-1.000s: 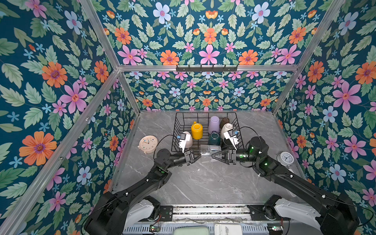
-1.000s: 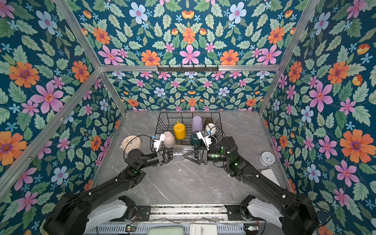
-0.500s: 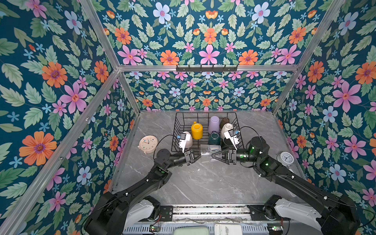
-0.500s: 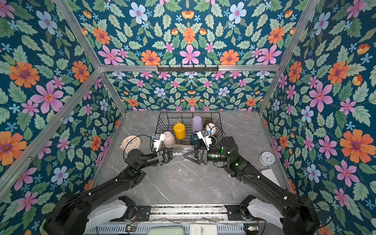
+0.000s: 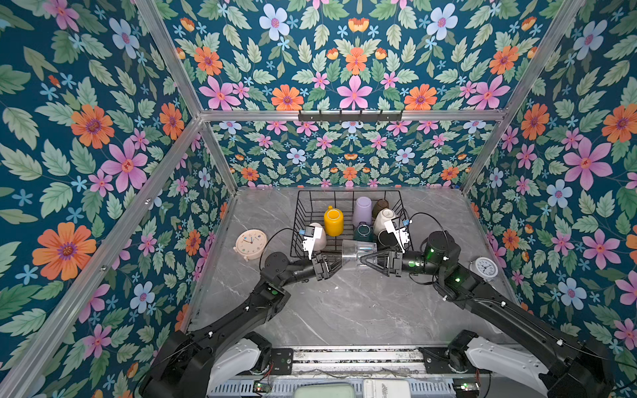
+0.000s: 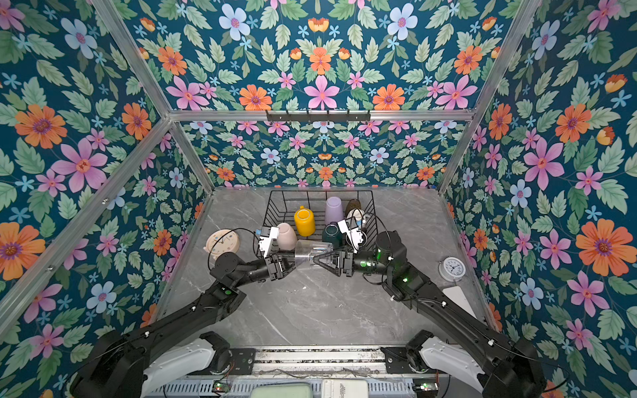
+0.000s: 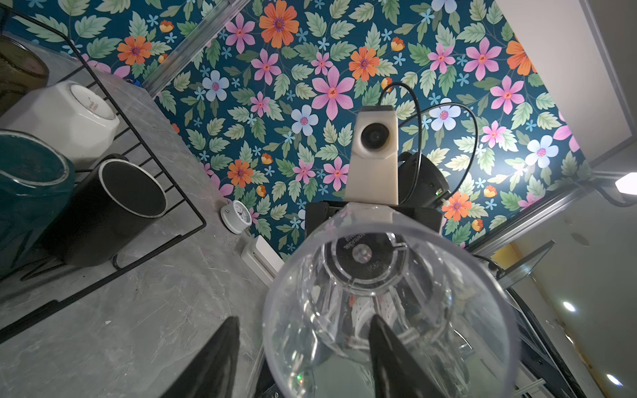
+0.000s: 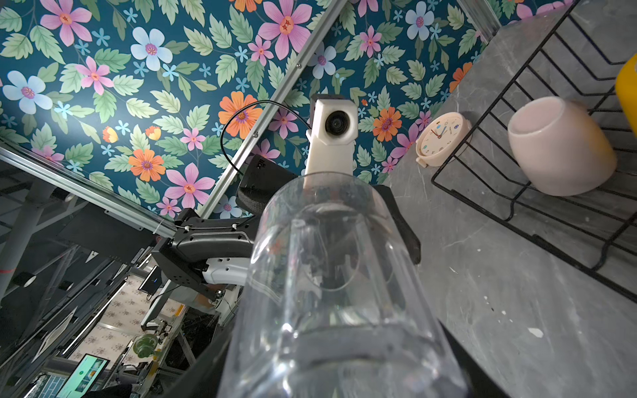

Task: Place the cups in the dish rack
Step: 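Open the left gripper and withdraw it while the right gripper holds the clear cup, then lower the clear cup mouth-down into the rack beside the pink mug with the right gripper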

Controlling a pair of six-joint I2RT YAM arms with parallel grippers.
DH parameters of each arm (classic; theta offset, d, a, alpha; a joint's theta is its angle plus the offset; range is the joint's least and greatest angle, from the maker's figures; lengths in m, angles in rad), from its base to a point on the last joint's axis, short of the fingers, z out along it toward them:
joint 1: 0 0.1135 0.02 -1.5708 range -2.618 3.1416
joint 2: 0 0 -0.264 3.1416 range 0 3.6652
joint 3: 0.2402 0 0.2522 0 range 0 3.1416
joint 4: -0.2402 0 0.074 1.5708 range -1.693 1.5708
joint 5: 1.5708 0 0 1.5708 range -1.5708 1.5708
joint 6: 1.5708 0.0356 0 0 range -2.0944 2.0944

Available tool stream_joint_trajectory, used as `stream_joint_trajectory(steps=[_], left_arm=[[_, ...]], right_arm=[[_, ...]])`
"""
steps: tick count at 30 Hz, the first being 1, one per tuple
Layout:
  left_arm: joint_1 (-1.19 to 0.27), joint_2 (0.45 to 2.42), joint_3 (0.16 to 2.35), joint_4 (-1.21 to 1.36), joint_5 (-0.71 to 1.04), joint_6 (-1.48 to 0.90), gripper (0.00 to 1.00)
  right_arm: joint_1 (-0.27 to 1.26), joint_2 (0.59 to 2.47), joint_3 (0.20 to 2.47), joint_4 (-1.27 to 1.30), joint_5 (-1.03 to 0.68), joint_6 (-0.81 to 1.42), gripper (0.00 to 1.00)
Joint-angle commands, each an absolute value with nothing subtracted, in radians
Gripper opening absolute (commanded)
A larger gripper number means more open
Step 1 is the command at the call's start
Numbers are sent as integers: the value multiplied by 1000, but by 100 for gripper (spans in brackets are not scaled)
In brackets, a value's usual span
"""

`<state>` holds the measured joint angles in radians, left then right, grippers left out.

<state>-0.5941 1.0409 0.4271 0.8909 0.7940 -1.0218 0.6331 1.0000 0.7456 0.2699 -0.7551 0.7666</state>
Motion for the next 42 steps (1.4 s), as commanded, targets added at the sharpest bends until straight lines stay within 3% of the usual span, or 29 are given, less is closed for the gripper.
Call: stream_joint_trajectory(steps=[1,7,15,21,28,42], left_arm=[[-592,1010,436,796,745,-946,72],[-588,910,484,485,563,-809,81],[-585,673,575,-23,-95,-650,87],[-584,578,623,-155,-373,-458,95],[-585,565,639,-216,-479,-400,98],[-584,513,610,-248,-531,-417,99]], right_arm=[[635,976,760,246,-730,727,29],[634,924,790,127,-683,675,27],[634,936,863,-34,-613,601,25],[636,1031,989,-201,-531,520,24],[643,1174,1155,-356,-445,440,21],[670,1486,1453,-576,-255,319,19]])
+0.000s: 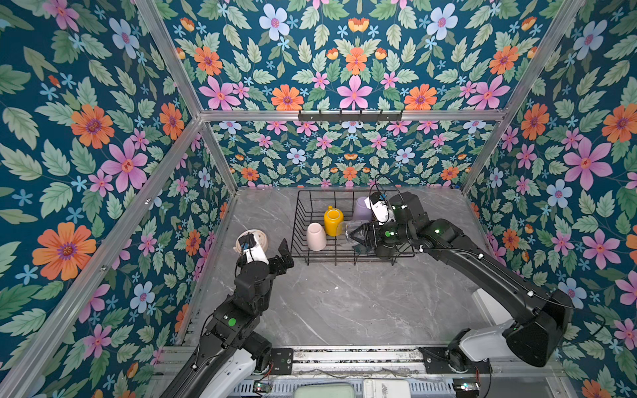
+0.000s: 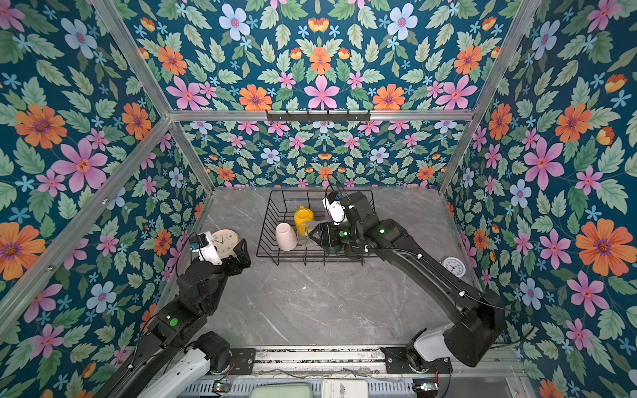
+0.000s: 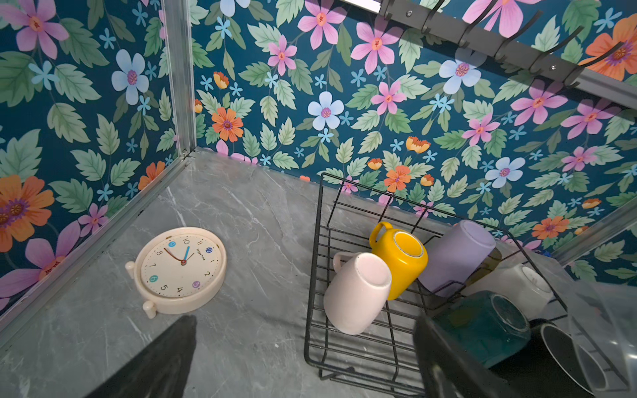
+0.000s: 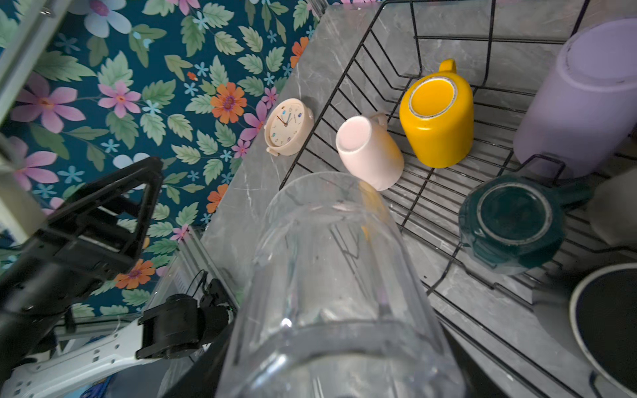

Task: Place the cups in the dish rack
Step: 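Lower the clear cup mouth-down into the rack beside the pink mug with the right gripper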

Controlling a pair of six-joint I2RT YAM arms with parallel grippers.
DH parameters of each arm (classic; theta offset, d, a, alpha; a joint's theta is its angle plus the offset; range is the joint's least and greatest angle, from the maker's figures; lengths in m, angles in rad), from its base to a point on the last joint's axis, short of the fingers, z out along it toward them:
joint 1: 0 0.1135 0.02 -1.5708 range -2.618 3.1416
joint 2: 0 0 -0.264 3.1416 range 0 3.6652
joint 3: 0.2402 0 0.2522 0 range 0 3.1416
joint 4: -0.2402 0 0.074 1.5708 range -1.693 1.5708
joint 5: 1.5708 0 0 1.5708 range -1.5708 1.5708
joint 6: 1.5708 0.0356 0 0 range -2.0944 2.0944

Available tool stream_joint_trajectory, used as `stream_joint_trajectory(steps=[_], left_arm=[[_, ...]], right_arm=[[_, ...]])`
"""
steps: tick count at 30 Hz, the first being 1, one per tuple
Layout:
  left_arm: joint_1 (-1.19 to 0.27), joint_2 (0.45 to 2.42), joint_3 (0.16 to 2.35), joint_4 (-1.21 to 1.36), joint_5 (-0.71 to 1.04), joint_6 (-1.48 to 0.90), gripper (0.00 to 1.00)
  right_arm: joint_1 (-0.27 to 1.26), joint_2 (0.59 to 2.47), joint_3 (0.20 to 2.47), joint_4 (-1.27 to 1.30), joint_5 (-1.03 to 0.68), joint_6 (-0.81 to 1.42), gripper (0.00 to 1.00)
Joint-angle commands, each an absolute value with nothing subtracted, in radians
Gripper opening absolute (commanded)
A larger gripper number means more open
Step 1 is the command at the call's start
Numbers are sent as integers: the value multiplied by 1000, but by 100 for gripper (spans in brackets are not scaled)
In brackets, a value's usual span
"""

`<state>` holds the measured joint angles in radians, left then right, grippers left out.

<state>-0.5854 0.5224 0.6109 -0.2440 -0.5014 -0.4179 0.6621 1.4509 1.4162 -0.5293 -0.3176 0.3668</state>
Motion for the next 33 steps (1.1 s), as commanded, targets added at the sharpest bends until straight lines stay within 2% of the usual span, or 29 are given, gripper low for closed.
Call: stream_joint_trajectory(steps=[1,12,27,33], left_arm=[[-584,506,607,-251,-534,-419,99],[-584,448,594,-287,-560,-436,99],[-585,419,588,-314,-575,-442,99],[-584,416,584,-313,-574,-445,99]], right_arm=[[672,1508,1473,-584,-244,313,18],[692,1744,1642,-670,-218,262,17],[735,2012,1853,-829,-50,193,16],[736,2092,1933,-865,4,175,21]])
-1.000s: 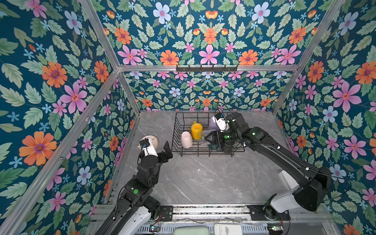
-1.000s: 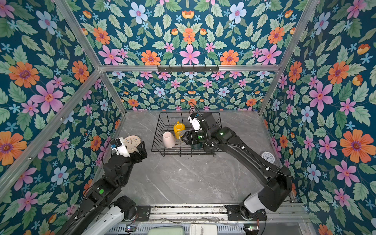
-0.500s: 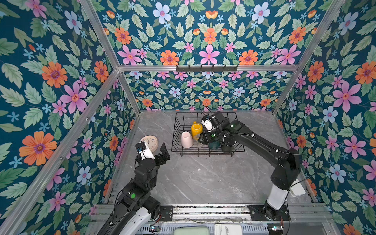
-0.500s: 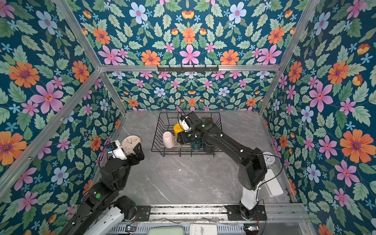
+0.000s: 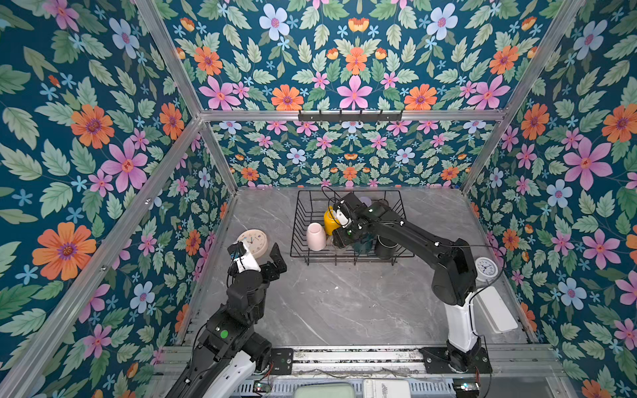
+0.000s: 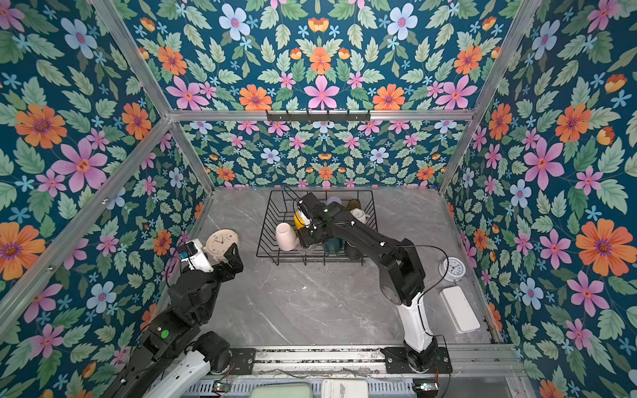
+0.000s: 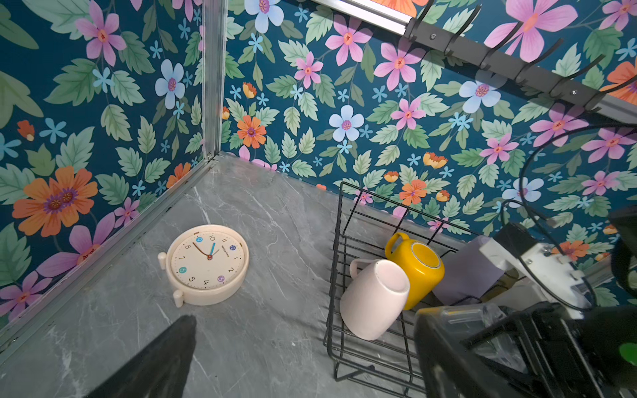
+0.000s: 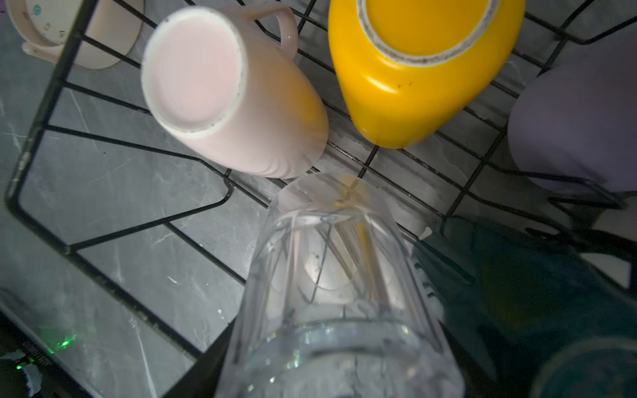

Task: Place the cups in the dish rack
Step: 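Lower the clear cup mouth-down into the rack beside the pink mug with the right gripper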

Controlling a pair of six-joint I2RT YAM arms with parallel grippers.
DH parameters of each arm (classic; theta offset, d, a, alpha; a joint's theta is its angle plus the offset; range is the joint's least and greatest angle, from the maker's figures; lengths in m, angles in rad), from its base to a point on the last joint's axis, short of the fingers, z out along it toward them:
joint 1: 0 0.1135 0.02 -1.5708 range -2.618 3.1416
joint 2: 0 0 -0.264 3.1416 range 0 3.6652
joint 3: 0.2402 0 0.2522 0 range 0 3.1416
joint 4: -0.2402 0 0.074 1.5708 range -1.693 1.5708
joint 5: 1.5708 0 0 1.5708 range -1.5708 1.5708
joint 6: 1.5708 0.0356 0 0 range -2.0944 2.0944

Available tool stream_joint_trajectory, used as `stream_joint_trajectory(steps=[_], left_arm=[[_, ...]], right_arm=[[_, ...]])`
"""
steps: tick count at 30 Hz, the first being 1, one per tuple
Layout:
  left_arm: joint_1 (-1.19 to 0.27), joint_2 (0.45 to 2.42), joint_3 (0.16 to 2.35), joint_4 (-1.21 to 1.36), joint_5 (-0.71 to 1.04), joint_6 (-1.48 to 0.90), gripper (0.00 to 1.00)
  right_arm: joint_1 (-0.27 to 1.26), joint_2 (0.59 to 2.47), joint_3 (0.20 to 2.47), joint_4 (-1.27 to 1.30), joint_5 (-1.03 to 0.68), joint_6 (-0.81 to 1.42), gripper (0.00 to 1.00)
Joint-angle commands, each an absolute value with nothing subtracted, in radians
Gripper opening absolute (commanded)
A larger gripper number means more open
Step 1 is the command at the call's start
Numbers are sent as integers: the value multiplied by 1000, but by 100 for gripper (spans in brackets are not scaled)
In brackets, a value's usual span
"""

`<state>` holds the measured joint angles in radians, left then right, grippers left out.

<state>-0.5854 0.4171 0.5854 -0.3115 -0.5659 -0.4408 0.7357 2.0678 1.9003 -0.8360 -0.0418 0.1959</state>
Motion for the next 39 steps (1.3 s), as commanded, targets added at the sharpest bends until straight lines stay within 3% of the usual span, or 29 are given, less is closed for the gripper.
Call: stream_joint_trajectory(steps=[1,4,13,18,28,34,39], left_arm=[[-584,416,584,-314,-574,-445,99],[-584,416,584,-316,-578,-445,99],[-584,407,584,-322,-588,-441,99],[-584,410,583,-322,-593,-439,99],[-584,405,583,-324,-603,-439,99],[-584,408,577,-306,-611,-433,99],[-584,426,578,-256,-615,-402,99]], right_arm=[[736,2110,1953,-878,14,172,23],[736,2162,2008,-912,47,164,31],[736,2221,2061,-920,56,156,69],[735,2225,2068,-914,55,153,82],[736,2180,2077,-899,31,158,85],[736,1987,1952,-758,-63,167,86],[702,1754,1694,-548,-127,180,92]])
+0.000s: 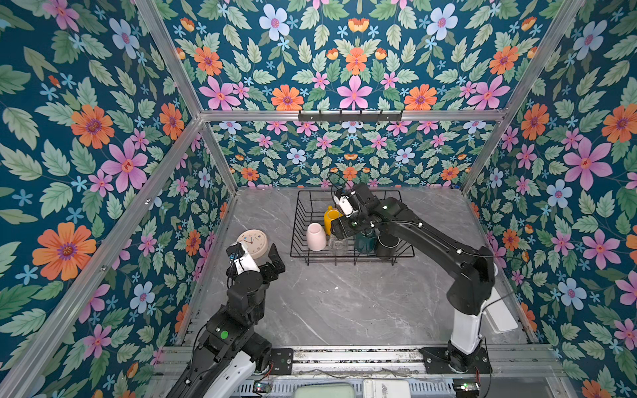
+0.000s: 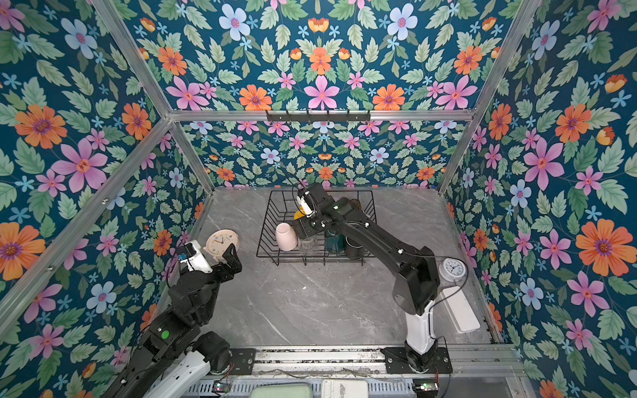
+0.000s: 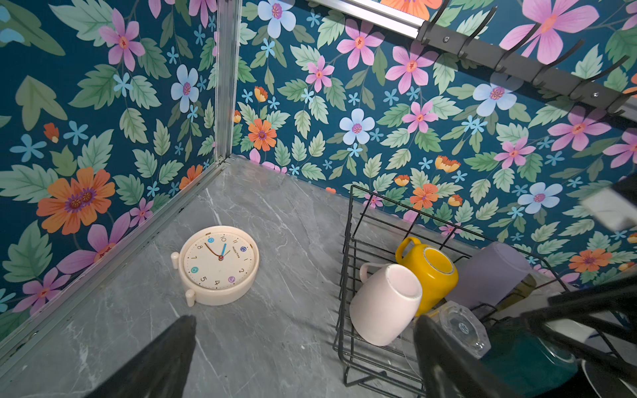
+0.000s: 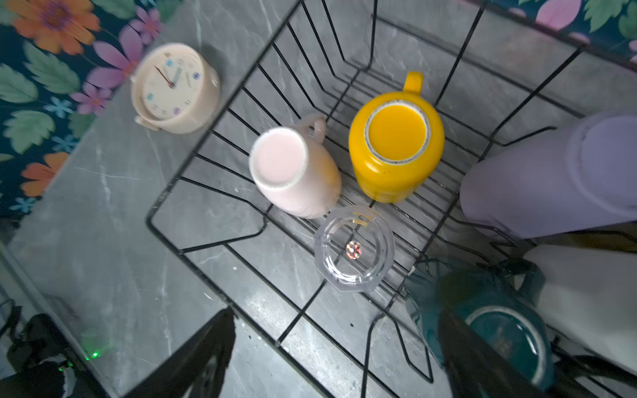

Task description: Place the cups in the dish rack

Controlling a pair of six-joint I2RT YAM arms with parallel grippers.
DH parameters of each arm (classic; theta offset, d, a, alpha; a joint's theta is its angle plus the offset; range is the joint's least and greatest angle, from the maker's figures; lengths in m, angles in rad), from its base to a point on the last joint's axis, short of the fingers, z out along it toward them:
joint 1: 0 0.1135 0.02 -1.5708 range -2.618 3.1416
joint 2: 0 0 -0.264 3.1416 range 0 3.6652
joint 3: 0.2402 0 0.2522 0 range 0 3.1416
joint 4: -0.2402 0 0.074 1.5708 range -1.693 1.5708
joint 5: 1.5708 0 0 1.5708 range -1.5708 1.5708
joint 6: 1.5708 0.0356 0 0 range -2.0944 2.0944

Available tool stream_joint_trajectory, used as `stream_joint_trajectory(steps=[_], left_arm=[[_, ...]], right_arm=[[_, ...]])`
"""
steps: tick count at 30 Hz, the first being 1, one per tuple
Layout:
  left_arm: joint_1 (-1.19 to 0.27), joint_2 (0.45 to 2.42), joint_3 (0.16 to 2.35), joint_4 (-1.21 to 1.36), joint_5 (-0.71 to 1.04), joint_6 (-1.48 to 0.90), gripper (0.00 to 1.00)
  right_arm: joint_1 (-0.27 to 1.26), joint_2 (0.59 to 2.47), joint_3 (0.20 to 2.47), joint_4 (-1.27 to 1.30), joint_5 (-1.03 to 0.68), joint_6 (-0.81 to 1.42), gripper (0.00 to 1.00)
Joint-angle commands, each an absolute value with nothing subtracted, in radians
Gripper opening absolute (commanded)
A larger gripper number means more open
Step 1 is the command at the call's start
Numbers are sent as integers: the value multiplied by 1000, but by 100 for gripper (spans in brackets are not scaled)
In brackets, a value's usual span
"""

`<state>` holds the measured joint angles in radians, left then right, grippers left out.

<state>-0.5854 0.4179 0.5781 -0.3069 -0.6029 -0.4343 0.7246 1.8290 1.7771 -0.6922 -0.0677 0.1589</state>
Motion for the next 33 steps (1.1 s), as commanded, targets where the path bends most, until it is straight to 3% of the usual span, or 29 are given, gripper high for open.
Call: stream_joint_trajectory(steps=[1,9,15,19,25,33], left_arm=[[-584,434,575,-232,-619,-387,99],[-551,579,497,104,-744,-242,99],[-235,727,471,216,-495,-313,98],[-80,817,423,344,-363,-318,98],[-71,997,352,537,-375,-219,100],[-71,1145,219,876,-451,-160,100]], right_arm=[[678,1704,1632,-507,-159,196,92],[434,1315,1175,-285,-236,280,96],[221,1138,938,-229,-249,281,98],[155,1095,846,-184,-172,251,99],[84,1105,746,-105,10,244,99],[34,1160,510,276,171,157,99]])
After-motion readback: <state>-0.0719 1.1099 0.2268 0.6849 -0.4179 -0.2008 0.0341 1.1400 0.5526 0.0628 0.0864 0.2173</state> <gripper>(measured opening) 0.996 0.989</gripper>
